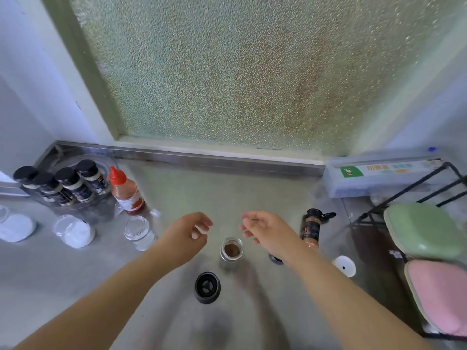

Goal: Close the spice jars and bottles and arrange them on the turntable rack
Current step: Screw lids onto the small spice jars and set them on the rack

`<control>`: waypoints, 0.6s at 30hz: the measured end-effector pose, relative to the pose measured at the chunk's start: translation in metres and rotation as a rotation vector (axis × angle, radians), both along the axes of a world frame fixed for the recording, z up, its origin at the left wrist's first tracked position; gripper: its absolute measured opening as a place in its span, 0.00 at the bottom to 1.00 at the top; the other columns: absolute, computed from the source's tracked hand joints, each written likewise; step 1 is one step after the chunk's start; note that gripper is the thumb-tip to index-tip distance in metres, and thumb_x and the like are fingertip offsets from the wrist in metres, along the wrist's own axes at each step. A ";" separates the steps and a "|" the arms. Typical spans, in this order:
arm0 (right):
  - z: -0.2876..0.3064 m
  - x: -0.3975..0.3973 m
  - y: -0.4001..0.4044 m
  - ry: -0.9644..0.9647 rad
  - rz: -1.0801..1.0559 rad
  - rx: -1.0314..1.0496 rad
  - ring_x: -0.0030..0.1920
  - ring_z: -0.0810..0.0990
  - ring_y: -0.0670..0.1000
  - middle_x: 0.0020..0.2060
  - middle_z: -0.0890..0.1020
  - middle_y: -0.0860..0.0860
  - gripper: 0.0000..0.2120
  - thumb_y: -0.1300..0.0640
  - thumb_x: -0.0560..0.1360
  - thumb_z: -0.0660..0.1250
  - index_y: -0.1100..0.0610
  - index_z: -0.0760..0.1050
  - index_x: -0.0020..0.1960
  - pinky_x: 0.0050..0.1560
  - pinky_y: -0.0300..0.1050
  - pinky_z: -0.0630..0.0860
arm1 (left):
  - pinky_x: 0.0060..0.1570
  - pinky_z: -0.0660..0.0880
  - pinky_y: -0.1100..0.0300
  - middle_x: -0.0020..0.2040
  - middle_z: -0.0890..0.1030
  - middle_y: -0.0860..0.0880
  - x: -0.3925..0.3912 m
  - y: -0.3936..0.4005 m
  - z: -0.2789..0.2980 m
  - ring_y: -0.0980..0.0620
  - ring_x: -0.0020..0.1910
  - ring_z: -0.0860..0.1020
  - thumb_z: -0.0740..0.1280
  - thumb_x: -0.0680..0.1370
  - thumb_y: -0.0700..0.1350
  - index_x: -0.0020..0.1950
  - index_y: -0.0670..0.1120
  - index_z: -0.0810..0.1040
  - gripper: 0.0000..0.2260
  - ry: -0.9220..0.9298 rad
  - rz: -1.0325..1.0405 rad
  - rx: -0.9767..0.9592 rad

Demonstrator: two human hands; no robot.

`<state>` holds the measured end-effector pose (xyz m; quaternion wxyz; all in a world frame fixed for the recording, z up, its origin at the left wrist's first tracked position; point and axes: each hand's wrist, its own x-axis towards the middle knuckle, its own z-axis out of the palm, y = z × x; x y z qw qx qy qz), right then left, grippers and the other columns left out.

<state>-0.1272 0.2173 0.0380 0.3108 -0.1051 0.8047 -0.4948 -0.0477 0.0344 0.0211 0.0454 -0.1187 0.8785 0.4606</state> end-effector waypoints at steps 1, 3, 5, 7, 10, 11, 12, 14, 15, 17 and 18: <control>-0.002 0.002 0.000 -0.009 0.008 0.003 0.42 0.78 0.46 0.46 0.81 0.51 0.08 0.57 0.78 0.60 0.55 0.74 0.55 0.45 0.37 0.72 | 0.39 0.69 0.73 0.44 0.76 0.56 0.002 -0.001 -0.003 0.59 0.39 0.75 0.62 0.72 0.35 0.47 0.53 0.73 0.12 -0.017 -0.013 -0.009; -0.009 0.004 0.002 -0.013 0.011 0.023 0.42 0.79 0.44 0.45 0.81 0.49 0.07 0.56 0.78 0.60 0.52 0.74 0.53 0.47 0.40 0.73 | 0.38 0.69 0.76 0.44 0.75 0.58 0.005 0.001 -0.008 0.61 0.39 0.74 0.61 0.71 0.34 0.48 0.53 0.72 0.14 -0.031 -0.036 -0.019; -0.016 0.005 0.009 -0.014 -0.006 0.038 0.41 0.79 0.44 0.43 0.82 0.48 0.07 0.57 0.78 0.61 0.53 0.74 0.54 0.46 0.38 0.73 | 0.37 0.68 0.77 0.45 0.75 0.57 0.006 0.004 -0.011 0.62 0.39 0.74 0.61 0.71 0.34 0.48 0.54 0.72 0.14 -0.039 -0.046 -0.023; -0.023 0.005 0.022 -0.033 -0.054 0.026 0.38 0.79 0.43 0.40 0.81 0.48 0.07 0.60 0.77 0.61 0.56 0.74 0.54 0.39 0.30 0.72 | 0.38 0.69 0.77 0.45 0.75 0.56 0.010 0.005 -0.014 0.62 0.40 0.73 0.61 0.72 0.35 0.48 0.53 0.72 0.13 -0.048 -0.055 -0.031; -0.028 0.006 0.045 -0.062 -0.159 0.029 0.31 0.79 0.38 0.37 0.80 0.48 0.05 0.62 0.77 0.61 0.58 0.74 0.52 0.33 0.28 0.72 | 0.37 0.69 0.76 0.43 0.75 0.57 0.021 -0.002 -0.020 0.61 0.38 0.74 0.62 0.72 0.36 0.44 0.56 0.71 0.13 -0.047 -0.013 -0.049; -0.031 0.007 0.051 -0.061 -0.177 0.046 0.29 0.78 0.37 0.37 0.80 0.48 0.05 0.62 0.77 0.61 0.57 0.74 0.51 0.33 0.28 0.72 | 0.37 0.68 0.75 0.43 0.76 0.56 0.023 -0.004 -0.020 0.60 0.38 0.74 0.62 0.72 0.36 0.43 0.57 0.71 0.14 -0.048 0.004 -0.061; -0.035 0.008 0.056 -0.063 -0.188 0.060 0.29 0.78 0.38 0.36 0.80 0.48 0.04 0.62 0.77 0.61 0.57 0.74 0.50 0.33 0.28 0.72 | 0.37 0.68 0.74 0.43 0.77 0.55 0.024 -0.006 -0.019 0.60 0.38 0.74 0.62 0.72 0.36 0.42 0.58 0.71 0.15 -0.045 0.013 -0.073; -0.041 0.012 0.060 -0.068 -0.185 0.065 0.33 0.79 0.42 0.36 0.81 0.48 0.04 0.61 0.77 0.62 0.56 0.75 0.50 0.38 0.34 0.72 | 0.37 0.68 0.73 0.43 0.78 0.54 0.020 -0.004 -0.013 0.59 0.38 0.75 0.63 0.73 0.36 0.41 0.60 0.70 0.16 -0.019 0.009 -0.078; -0.043 0.015 0.059 -0.067 -0.181 0.058 0.36 0.79 0.45 0.36 0.81 0.47 0.04 0.60 0.76 0.63 0.53 0.75 0.48 0.40 0.36 0.71 | 0.37 0.69 0.74 0.43 0.79 0.53 0.015 0.000 -0.007 0.58 0.38 0.75 0.63 0.73 0.36 0.41 0.60 0.70 0.16 0.004 -0.003 -0.068; -0.043 0.019 0.058 -0.058 -0.179 0.054 0.39 0.80 0.46 0.36 0.82 0.46 0.05 0.58 0.75 0.63 0.49 0.75 0.44 0.41 0.37 0.71 | 0.37 0.69 0.76 0.43 0.79 0.54 0.001 0.013 0.003 0.57 0.39 0.76 0.63 0.73 0.36 0.41 0.60 0.71 0.16 0.057 -0.046 -0.055; -0.041 0.020 0.060 -0.056 -0.181 0.052 0.39 0.79 0.46 0.36 0.82 0.46 0.06 0.57 0.75 0.63 0.48 0.74 0.43 0.41 0.36 0.71 | 0.38 0.69 0.77 0.43 0.79 0.55 -0.007 0.022 0.008 0.57 0.40 0.76 0.63 0.73 0.36 0.41 0.59 0.71 0.16 0.079 -0.077 -0.051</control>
